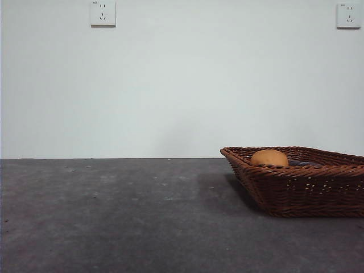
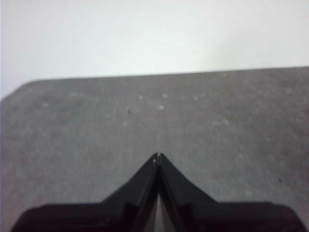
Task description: Help me put the vegetables on the table into the basket
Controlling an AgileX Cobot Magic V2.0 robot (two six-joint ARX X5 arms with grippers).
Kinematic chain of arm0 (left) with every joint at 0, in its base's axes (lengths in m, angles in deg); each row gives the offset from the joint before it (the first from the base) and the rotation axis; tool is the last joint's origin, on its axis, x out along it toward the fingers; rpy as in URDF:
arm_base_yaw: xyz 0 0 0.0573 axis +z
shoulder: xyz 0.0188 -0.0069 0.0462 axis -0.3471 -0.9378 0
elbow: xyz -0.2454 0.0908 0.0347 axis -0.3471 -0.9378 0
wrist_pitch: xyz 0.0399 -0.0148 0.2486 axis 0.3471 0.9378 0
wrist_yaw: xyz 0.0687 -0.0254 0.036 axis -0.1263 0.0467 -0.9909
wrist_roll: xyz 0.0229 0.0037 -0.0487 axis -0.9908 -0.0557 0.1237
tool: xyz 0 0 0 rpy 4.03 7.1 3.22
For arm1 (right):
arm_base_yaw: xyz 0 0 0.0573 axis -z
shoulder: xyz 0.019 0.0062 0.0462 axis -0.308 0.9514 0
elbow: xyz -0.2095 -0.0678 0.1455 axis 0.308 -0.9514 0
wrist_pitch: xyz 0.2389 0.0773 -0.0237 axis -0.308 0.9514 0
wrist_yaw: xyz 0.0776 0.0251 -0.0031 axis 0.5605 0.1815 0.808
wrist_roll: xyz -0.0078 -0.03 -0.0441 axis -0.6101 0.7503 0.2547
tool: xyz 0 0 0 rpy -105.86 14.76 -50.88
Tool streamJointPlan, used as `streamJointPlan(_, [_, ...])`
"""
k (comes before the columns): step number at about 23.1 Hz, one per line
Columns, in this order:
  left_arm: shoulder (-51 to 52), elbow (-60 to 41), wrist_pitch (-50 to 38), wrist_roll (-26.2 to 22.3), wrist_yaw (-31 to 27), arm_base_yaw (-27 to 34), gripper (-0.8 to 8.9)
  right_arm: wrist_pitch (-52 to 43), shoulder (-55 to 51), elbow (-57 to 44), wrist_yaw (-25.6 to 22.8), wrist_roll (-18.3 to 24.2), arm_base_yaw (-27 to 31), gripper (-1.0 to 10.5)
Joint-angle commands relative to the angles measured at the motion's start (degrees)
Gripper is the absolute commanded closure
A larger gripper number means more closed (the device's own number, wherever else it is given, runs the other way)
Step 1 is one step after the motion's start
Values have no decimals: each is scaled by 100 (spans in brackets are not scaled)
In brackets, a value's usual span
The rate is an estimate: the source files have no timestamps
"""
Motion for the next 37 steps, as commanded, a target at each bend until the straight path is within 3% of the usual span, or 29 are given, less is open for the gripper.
streamJointPlan(1, [15,-131,339,79,-15,13,817,-35,9,7,-24,-33,-4,945])
streamJointPlan(20, [7,-129,372,101,48,13,817,-35,-24,7,-96,-31,22,946])
streamJointPlan(23, [2,-129,372,101,48,13,817,-262,-404,4,-544,105,79,946])
streamJointPlan(28, [-17,-129,372,101,48,13,817,-1563,-1832,-109,-546,-105,96,946])
streamJointPlan(32, [-17,-129,372,101,46,13,817,-2243,-3075,-1147,-890,-61,308,946])
streamJointPlan(34, [-17,-129,369,101,48,13,817,-2487,-3641,-2002,-1174,-258,361,946])
streamJointPlan(37, [-20,-129,372,98,48,13,817,-3257,-4369,-3263,-1178,-590,391,945])
